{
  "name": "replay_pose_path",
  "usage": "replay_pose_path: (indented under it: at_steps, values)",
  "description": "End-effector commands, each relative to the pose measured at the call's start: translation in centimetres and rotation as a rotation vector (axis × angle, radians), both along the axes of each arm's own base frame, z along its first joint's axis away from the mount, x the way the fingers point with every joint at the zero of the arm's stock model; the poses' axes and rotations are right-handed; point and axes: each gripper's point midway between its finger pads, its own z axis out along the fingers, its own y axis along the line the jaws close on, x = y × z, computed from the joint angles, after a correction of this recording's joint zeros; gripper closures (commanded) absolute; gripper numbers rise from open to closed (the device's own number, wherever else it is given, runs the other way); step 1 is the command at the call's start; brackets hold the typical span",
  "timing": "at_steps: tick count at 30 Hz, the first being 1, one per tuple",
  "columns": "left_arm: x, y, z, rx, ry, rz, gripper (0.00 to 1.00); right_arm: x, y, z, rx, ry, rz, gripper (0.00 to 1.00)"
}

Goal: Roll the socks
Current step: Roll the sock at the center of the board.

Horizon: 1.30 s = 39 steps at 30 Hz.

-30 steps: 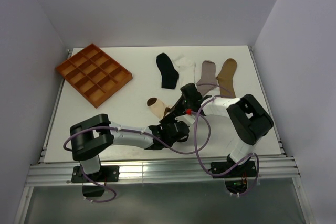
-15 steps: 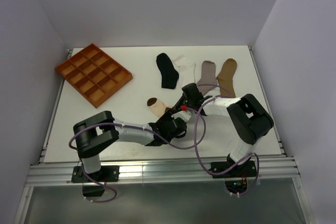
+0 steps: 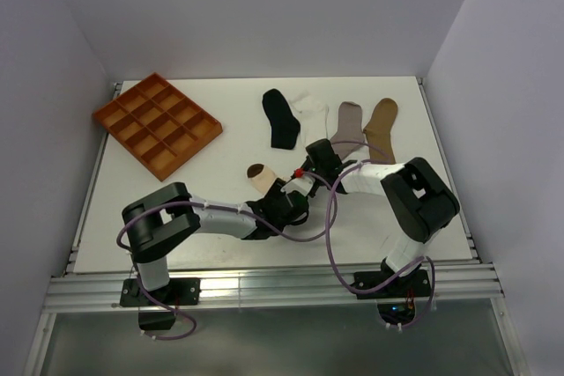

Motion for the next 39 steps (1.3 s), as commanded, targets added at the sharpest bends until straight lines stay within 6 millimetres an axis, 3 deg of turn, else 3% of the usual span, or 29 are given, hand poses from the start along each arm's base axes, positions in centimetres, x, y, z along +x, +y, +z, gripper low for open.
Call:
replay_pose_path:
  at_steps: [1,5,6,9,12,20,26,29,39]
  values:
    - [-0.5,3.2,-3.7,0.081,0.115,0.067,0.41,-3.0,-2.7,-3.0,-0.126,0.126,0.028,1.00]
    - [-0.3,4.3,-5.2,0.118,0.155,0.107,0.49,-3.0,-2.3,-2.6,-0.110,0.124,0.045,1.00]
    - [-0.4,4.3,-5.3,0.116,0.163,0.103,0.63,-3.0,-2.3,-2.5,-0.109,0.122,0.050,0.99]
    - [-0.5,3.7,-5.0,0.080,0.186,0.084,0.87,-2.7,-2.1,-2.0,-0.103,0.099,0.062,0.97]
    - [-0.8,2.8,-4.3,0.009,0.243,0.048,0.99,-2.1,-2.1,-1.1,-0.103,0.053,0.066,0.91]
    - [-1.1,1.1,-2.0,-0.258,0.512,-0.024,0.99,0.3,-2.9,2.5,-0.133,-0.107,0.037,0.58]
    - [-1.2,0.2,-1.9,-0.360,0.728,-0.029,0.99,1.6,-4.3,4.9,-0.130,-0.217,-0.067,0.40]
    - [-1.3,-0.1,-2.1,-0.420,0.846,-0.023,1.00,1.7,-4.4,5.5,-0.111,-0.247,-0.092,0.40]
    - [0.1,0.3,-2.3,-0.578,1.055,0.070,0.99,0.6,-3.8,2.9,-0.046,-0.221,-0.160,0.40]
